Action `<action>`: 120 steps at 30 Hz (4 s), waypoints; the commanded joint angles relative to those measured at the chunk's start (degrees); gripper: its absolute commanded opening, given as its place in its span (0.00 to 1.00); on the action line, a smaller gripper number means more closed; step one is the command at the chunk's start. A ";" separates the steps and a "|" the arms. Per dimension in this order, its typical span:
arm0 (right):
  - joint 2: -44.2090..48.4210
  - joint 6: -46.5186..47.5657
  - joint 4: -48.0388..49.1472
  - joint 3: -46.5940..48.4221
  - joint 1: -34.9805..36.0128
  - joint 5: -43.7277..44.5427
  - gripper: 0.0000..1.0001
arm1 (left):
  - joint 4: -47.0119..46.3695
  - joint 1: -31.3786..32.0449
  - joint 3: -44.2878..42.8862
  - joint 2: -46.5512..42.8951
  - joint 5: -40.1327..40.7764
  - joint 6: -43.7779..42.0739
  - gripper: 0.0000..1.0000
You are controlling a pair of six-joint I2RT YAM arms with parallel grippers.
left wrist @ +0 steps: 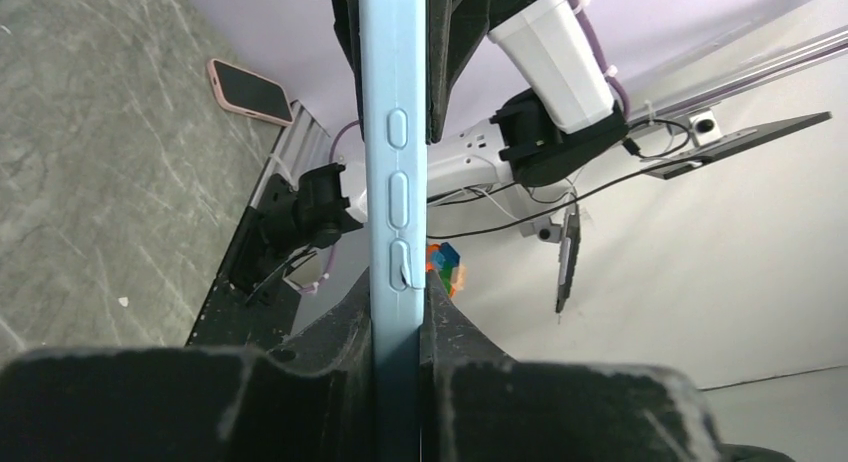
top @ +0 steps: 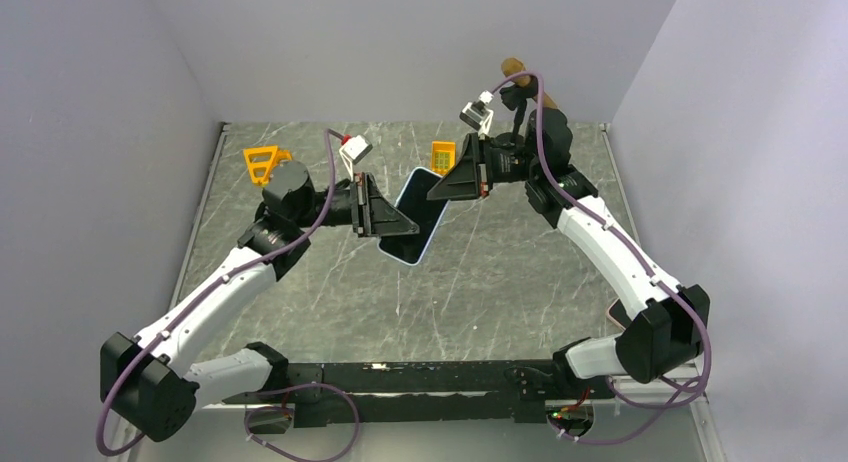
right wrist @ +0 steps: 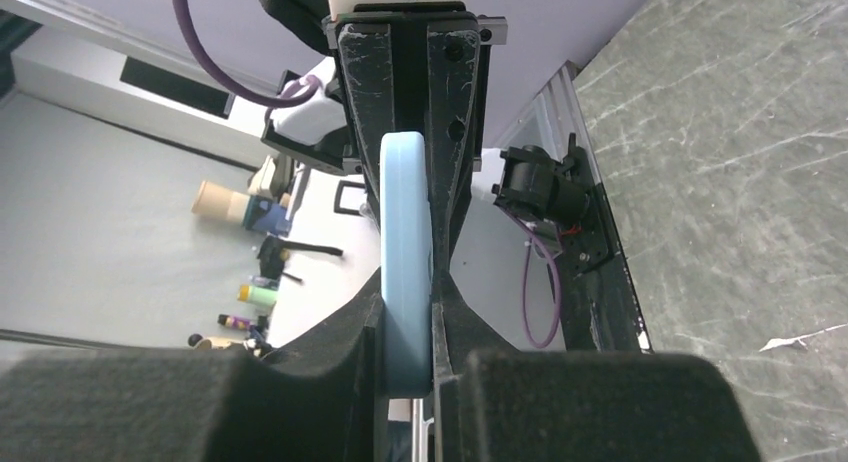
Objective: Take the phone out of the phone case
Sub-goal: Remove the phone case from the phone.
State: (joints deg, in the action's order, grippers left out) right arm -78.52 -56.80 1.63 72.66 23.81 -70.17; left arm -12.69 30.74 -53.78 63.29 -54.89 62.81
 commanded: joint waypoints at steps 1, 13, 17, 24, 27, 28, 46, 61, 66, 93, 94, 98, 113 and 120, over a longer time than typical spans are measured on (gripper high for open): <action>1.76 -10.07 10.93 -2.16 3.04 5.02 0.23 | -9.90 0.38 -2.19 1.67 -2.24 3.01 0.00; 4.00 -9.36 9.53 -5.60 6.19 16.24 0.00 | -19.96 0.02 0.80 1.77 -1.86 9.34 0.00; 3.91 -12.34 11.75 -6.52 4.32 17.83 0.00 | -14.23 -0.16 0.78 0.81 -0.86 6.43 0.10; 4.78 -10.98 11.55 -5.39 -0.71 15.41 0.00 | 5.51 -1.19 2.64 -7.36 5.86 -3.38 0.77; 4.53 -9.61 7.66 -3.78 -1.50 15.07 0.00 | 3.72 -1.39 6.14 -9.13 6.53 -0.49 0.71; 4.50 -8.89 5.77 -3.34 -1.51 15.85 0.00 | 3.68 -1.55 6.78 -9.53 7.19 0.12 0.69; 10.02 -15.84 14.63 -12.37 3.63 38.42 0.00 | -9.85 -0.89 12.21 -11.06 21.22 11.02 0.56; 9.00 -17.16 15.34 -11.49 6.43 41.84 0.00 | -14.05 -0.30 13.42 -9.08 18.07 13.70 0.41; 7.99 -18.44 16.63 -11.22 6.50 41.28 0.00 | -16.56 -0.25 13.89 -8.09 17.19 14.43 0.35; 3.30 -61.22 40.34 -17.37 5.76 27.18 0.00 | -10.33 -5.38 4.91 3.01 11.38 -24.99 0.00; 3.29 -62.57 42.70 -18.04 5.57 28.07 0.00 | -7.57 -5.82 4.00 3.78 11.56 -25.09 0.00; 3.46 -60.70 47.39 -18.41 2.60 28.37 0.00 | -0.65 -5.51 1.10 4.04 12.07 -24.01 0.00; 1.85 -30.02 33.30 -13.99 -8.12 6.97 0.00 | 16.82 -4.20 -0.99 -8.39 9.48 -12.88 0.74; 4.88 -18.91 21.12 -11.09 -8.02 1.75 0.00 | 8.40 -3.96 -1.91 -6.11 4.78 -6.47 0.73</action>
State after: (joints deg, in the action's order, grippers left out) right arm -77.62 -83.66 27.73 58.33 15.75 -63.64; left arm 1.72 26.65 -53.78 55.46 -46.72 52.05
